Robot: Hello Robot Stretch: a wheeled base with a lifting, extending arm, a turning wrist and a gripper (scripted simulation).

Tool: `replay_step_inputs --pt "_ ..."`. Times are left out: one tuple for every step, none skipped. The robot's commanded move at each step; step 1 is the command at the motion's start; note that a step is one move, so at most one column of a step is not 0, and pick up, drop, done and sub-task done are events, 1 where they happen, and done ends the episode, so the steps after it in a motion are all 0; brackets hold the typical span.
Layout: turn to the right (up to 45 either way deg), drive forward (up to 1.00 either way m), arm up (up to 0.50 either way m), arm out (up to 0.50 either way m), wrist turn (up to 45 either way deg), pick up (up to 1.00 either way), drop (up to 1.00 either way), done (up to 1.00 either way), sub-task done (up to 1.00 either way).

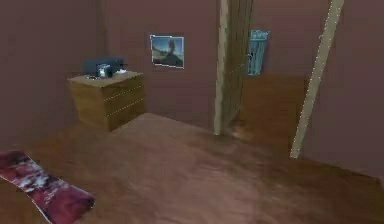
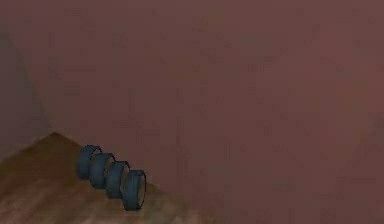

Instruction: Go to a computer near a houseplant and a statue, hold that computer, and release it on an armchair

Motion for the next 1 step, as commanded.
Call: replay_step_inputs --pt "-45.0 0.0 0.0 0.0 0.0 0.0 0.0 0.0 0.0"
